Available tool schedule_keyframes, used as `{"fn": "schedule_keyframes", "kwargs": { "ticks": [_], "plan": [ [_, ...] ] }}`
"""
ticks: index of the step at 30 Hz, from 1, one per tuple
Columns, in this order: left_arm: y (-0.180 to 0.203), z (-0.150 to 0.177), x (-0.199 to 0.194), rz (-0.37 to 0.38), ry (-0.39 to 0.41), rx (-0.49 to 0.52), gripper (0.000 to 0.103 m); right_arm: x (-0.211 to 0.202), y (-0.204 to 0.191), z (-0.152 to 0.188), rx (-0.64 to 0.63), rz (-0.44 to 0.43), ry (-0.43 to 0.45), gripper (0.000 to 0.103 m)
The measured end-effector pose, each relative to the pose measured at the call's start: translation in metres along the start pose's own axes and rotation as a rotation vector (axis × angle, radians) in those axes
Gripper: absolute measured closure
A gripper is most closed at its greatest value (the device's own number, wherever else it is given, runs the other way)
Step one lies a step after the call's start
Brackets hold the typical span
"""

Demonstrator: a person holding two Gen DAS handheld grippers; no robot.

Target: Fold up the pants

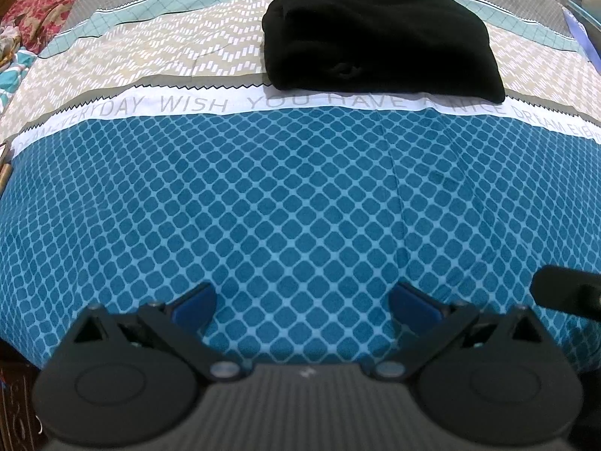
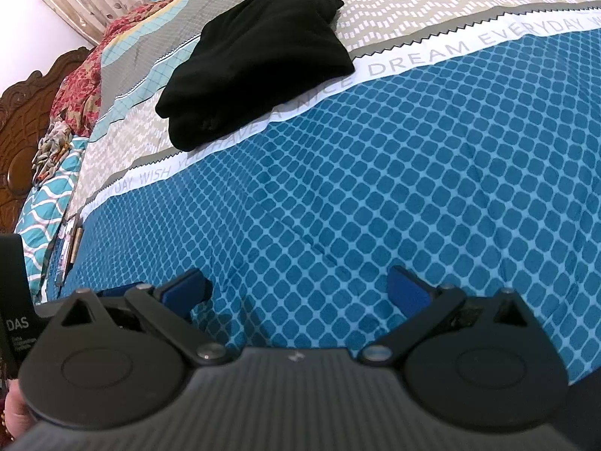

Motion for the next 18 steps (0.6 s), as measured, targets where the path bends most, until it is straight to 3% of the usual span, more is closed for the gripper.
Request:
{"fn": "schedule_keyframes", "kwargs": {
  "ticks": [6,18],
  "plan": [
    [-0.002,-0.004,-0.002,0.011,-0.003,0.009,0.0,-0.007,-0.007,0.002,0.014,-0.004,0.028,0.0],
    [-0.002,-0.011,-0.037,-0.134,0.124,0.037,0.0,-0.039,-0.024,-0.01,-0.123,0.082,0.286,0.0]
  ]
}}
Point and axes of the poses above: each gripper's, at about its wrist camera, not at the fingertips, and x roughly the way its jaws point, y to its right, z to its underside, the point moved 4 cm from there along x, roughly the way its jaws point, and after that the axes turned 6 degrees about x, right-handed, at the moved point
